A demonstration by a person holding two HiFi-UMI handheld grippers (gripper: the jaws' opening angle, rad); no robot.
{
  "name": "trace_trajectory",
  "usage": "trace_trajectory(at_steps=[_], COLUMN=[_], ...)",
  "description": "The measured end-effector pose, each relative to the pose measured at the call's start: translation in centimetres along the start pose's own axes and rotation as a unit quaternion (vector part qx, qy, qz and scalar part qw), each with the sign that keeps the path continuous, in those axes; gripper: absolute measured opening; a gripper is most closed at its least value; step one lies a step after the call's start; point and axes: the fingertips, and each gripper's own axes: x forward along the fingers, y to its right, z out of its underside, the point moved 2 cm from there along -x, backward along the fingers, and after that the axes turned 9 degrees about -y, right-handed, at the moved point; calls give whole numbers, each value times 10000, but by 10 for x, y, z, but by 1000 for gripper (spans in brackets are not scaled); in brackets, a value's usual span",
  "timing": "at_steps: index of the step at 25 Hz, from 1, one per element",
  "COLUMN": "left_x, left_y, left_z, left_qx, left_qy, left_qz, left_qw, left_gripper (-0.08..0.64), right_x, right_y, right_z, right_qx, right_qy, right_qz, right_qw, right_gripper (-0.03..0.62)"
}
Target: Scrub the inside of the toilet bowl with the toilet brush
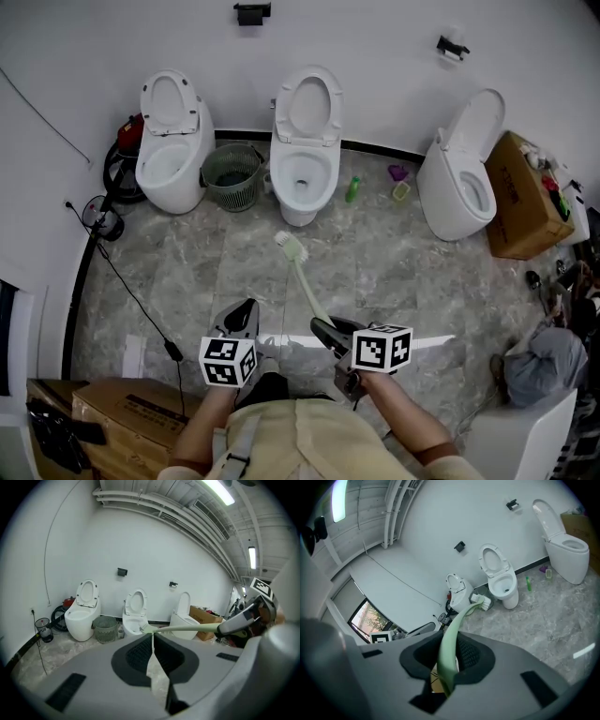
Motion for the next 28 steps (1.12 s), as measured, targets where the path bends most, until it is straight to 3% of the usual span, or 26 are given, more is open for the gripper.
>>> trace_trajectory(at_steps=[10, 15, 23, 28], left_x=[13, 32, 88, 135], left_y=[-77, -103, -117, -129], left_z=[-31, -35, -58, -94], left_qx=[235, 40, -191, 142], left_qy=[134, -2, -108, 0], left_qz=[100, 217, 592, 499], left_qw=[9996, 9998, 9980, 9987], left_gripper=[17, 17, 17, 17], right_x=[75, 98, 128, 145], right_y=[-28, -32, 7, 40], right_z=[-49, -66, -119, -172], right_qx=[-132, -107, 7, -71], right_qy=[-57, -182, -358, -579], right_qz=[-88, -115, -104, -151], right_qw=[9999, 9997, 9993, 9982], right_gripper=[83, 83, 83, 83])
